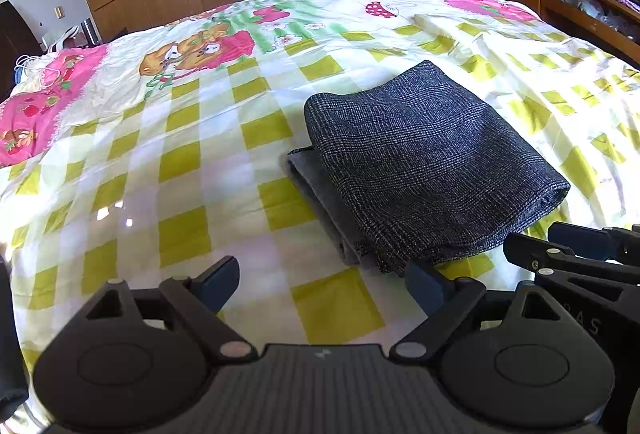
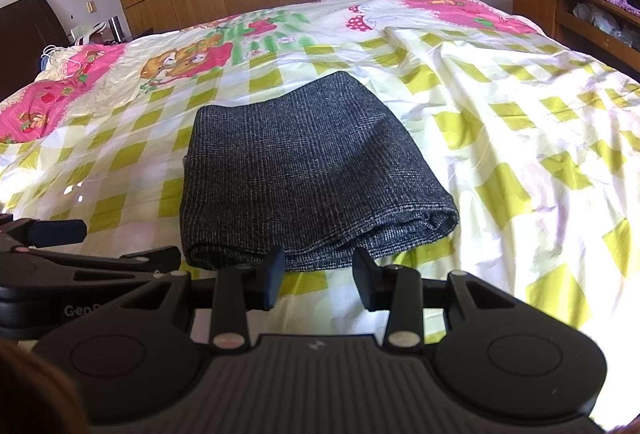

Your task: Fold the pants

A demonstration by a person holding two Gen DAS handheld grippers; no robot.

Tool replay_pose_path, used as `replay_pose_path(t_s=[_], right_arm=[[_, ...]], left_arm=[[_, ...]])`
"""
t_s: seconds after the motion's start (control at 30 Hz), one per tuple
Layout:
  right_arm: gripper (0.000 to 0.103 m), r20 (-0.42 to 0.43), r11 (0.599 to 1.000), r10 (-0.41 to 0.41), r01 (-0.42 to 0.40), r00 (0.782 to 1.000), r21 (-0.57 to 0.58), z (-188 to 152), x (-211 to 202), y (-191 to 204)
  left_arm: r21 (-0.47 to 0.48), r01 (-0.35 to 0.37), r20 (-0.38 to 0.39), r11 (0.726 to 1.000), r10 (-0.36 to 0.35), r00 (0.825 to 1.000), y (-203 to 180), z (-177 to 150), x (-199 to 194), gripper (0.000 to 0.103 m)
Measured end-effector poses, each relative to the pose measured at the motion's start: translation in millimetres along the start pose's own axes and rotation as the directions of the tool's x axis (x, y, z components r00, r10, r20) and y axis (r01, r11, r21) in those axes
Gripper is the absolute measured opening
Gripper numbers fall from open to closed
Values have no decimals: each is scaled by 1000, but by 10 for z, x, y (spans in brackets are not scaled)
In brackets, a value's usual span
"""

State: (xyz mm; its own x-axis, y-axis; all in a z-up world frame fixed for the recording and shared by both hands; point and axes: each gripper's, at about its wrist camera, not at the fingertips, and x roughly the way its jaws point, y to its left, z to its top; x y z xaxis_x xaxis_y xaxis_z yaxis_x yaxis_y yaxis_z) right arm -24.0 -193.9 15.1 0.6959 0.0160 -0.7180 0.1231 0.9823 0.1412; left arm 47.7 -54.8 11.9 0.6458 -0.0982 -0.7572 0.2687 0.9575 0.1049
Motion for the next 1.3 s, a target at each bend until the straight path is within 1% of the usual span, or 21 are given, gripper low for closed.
replay_pose_path(t_s=[1.3], right_arm=[[39, -10, 1000, -3, 3, 1000, 4, -19, 14, 3]], left_arm=[[-9, -3, -1, 1000, 3, 1000, -8, 0, -5, 99]])
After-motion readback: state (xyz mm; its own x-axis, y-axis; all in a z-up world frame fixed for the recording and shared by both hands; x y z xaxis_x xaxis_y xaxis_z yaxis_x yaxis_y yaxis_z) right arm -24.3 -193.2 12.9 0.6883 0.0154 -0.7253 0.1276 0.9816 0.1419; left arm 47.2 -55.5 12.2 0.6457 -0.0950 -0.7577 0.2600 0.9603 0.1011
